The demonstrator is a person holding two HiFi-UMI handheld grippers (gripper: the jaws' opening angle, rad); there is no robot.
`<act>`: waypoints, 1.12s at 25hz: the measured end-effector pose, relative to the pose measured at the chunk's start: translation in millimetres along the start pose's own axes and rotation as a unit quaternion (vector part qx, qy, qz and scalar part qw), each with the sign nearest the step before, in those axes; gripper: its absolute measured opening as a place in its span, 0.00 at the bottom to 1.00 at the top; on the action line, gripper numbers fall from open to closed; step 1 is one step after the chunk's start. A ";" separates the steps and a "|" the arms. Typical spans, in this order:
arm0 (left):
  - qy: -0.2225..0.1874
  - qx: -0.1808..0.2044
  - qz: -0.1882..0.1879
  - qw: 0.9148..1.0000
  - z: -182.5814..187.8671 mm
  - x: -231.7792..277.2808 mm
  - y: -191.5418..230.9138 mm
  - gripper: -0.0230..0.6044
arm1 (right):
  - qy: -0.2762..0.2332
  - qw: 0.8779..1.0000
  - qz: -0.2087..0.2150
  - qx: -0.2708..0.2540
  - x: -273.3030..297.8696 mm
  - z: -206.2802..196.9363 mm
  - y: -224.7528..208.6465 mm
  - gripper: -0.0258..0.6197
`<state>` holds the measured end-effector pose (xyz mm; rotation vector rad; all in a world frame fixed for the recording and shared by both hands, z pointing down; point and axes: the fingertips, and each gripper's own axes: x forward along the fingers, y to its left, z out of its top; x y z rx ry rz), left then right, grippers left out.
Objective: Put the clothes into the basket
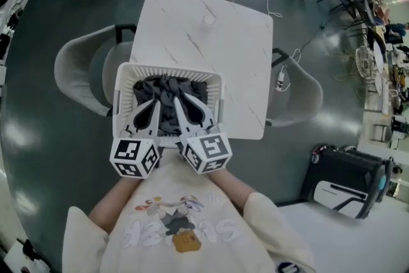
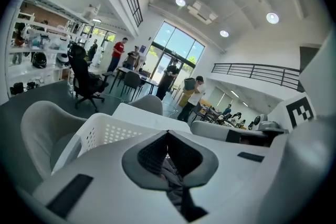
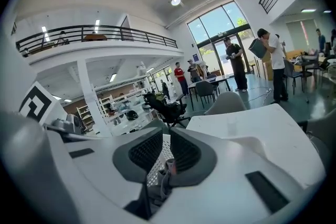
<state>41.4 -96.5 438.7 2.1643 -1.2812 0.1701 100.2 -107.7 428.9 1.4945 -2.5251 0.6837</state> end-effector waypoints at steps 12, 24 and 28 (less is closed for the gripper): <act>0.000 0.023 -0.024 0.999 2.5 -1.2 -13.3 0.05 | 0.011 1.000 0.004 -0.010 -3.4 -2.5 9.9 0.08; 0.012 0.002 -0.018 1.000 -4.4 2.3 -7.9 0.05 | 0.027 1.000 0.005 0.006 -1.4 -11.2 3.5 0.09; 0.012 -0.006 -0.017 1.000 -5.6 7.9 -3.6 0.05 | 0.031 0.999 0.006 0.006 3.7 -14.2 -0.4 0.09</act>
